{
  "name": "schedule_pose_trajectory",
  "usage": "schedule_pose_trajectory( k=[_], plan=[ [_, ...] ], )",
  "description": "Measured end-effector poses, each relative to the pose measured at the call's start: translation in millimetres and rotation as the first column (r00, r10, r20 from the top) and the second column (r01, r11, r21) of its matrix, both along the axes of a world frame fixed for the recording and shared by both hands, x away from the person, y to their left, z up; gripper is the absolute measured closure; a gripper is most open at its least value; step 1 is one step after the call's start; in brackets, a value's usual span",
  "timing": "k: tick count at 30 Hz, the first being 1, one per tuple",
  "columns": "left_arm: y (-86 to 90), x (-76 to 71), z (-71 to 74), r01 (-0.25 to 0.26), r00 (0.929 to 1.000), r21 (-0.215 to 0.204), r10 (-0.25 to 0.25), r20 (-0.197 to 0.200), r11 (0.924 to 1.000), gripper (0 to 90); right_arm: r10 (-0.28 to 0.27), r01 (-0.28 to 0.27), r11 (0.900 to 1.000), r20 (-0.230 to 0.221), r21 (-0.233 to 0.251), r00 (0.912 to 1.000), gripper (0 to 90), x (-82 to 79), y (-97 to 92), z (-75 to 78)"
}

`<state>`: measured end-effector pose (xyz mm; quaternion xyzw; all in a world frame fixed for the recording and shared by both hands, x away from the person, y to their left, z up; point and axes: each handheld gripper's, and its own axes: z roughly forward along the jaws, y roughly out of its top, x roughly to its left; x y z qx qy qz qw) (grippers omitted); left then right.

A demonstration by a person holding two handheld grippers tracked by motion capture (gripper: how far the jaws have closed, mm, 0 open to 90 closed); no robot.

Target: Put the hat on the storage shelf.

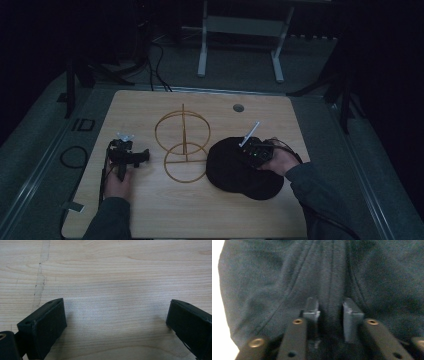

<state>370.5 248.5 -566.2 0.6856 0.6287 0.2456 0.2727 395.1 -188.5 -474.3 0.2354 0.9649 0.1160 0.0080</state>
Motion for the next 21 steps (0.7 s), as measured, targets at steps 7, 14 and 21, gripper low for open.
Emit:
schedule_pose_trajectory(
  k=[7,14,21],
  plan=[
    [-0.2,0.1,-0.1,-0.002,1.0000,-0.002,0.002,0.002,1.0000,2.3,0.045,-0.045,0.9989,-0.019,-0.010,0.9988,80.8,2.6,0.5,5.1],
    [0.1,0.0,0.0,0.001,1.0000,0.000,-0.001,0.000,1.0000,2.2,0.124,-0.125,0.9911,-0.029,-0.045,0.9918,82.8,0.7,1.7,23.0],
    [0.1,0.0,0.0,0.001,1.0000,0.000,-0.001,0.000,1.0000,2.3,0.155,-0.155,0.9872,-0.008,-0.037,0.9878,82.8,0.9,-2.2,36.9]
  ],
)
